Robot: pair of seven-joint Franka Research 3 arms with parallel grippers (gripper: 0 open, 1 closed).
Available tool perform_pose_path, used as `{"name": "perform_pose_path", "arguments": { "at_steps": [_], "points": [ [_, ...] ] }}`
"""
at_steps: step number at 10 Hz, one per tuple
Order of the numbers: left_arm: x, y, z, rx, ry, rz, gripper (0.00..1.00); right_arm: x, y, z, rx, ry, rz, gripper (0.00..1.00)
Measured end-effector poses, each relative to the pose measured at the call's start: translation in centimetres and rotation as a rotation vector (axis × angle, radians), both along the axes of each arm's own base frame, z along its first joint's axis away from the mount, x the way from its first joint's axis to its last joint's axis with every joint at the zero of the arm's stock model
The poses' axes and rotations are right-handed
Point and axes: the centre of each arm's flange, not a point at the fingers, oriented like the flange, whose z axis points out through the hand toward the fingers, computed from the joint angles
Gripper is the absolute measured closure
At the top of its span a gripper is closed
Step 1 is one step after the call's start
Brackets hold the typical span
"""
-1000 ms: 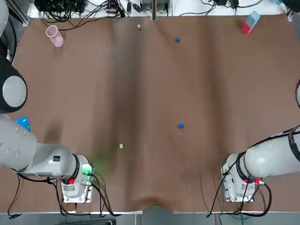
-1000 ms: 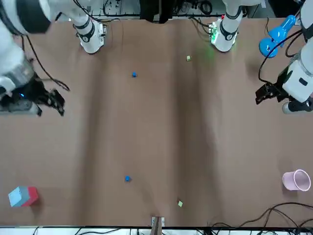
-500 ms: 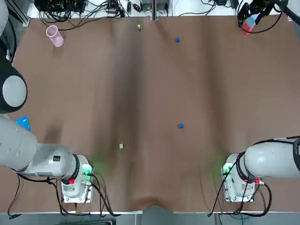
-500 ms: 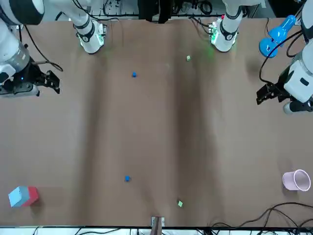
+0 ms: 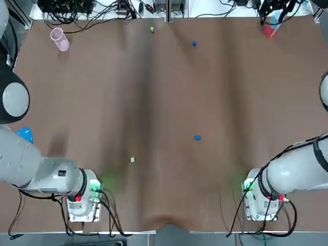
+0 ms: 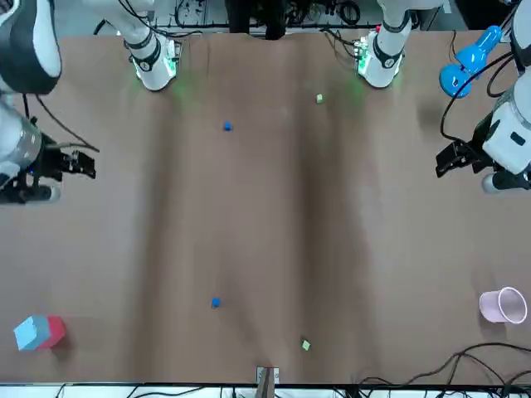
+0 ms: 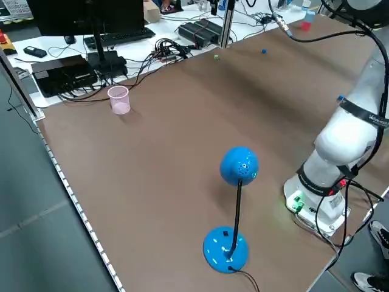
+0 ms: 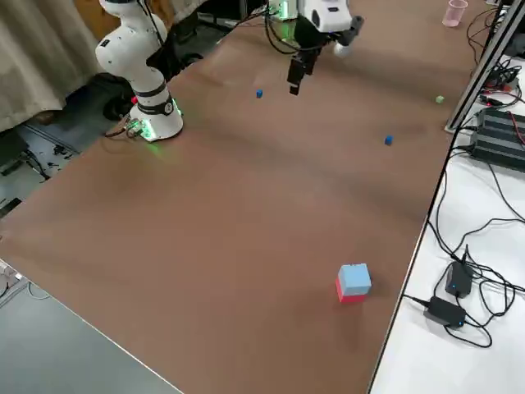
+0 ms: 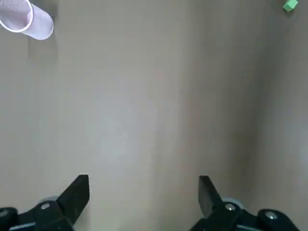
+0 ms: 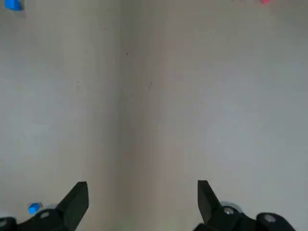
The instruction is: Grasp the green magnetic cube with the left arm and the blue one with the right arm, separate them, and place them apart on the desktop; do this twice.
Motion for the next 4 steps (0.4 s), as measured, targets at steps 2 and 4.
{"name": "perform_pose_path", "arguments": {
  "at_steps": [2, 4],
  "points": [
    [0.0, 0.0, 0.0, 0.000, 0.000, 0.000, 0.00, 0.7, 0.3, 0.8, 0.002, -0.034, 0.005, 0.00],
    [0.0, 0.0, 0.1, 0.000, -0.001, 0.000, 0.00, 1.2, 0.9, 1.7, 0.007, -0.097, 0.016, 0.00]
  ]
}}
